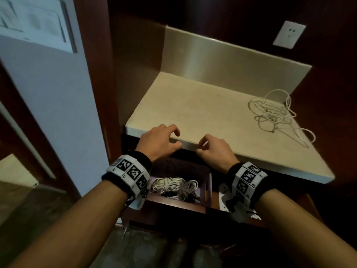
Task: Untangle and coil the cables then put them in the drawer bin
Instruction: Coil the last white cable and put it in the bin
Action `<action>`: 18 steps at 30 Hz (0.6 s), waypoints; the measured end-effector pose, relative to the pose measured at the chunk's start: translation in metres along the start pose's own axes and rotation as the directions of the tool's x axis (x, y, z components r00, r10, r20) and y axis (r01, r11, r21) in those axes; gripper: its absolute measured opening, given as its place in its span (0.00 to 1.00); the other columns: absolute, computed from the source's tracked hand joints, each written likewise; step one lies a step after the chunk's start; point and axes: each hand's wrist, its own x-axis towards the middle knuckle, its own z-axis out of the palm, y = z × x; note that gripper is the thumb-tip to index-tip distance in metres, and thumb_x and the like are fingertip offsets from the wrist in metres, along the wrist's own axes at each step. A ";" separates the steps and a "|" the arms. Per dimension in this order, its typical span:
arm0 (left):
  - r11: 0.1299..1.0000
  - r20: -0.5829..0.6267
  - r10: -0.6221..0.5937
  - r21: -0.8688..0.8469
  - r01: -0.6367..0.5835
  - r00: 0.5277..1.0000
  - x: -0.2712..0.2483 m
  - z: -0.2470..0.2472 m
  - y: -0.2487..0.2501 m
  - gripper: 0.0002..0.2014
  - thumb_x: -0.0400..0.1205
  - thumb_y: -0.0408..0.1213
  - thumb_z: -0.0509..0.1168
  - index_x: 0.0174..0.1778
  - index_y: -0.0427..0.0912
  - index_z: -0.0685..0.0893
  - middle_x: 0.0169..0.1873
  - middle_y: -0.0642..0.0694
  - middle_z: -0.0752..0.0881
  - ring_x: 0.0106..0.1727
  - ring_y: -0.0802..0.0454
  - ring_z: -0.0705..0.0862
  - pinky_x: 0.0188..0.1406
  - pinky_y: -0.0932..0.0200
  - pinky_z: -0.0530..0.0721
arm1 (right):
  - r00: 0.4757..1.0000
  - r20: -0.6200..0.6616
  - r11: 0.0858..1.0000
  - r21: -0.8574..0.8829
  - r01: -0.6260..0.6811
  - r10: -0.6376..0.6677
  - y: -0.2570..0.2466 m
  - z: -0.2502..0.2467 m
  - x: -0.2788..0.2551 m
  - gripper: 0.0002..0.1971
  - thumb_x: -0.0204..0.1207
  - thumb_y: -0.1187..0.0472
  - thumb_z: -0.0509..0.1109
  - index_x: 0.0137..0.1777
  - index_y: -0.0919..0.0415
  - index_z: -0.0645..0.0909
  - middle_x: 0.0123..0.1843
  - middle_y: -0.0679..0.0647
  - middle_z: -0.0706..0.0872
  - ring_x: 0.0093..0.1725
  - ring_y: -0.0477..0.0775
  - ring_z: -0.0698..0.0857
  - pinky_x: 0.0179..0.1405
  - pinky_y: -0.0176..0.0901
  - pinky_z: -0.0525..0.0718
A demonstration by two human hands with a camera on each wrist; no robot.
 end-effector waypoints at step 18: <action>0.981 -0.064 0.193 0.035 -0.191 0.979 0.056 0.005 0.092 0.15 0.78 0.54 0.60 0.59 0.56 0.78 0.57 0.48 0.80 0.59 0.47 0.78 0.51 0.51 0.74 | 0.948 -0.254 0.980 -0.001 -0.199 0.192 0.059 -0.083 -0.012 0.13 0.72 0.52 0.67 0.57 0.52 0.78 0.52 0.54 0.87 0.54 0.60 0.83 0.54 0.52 0.82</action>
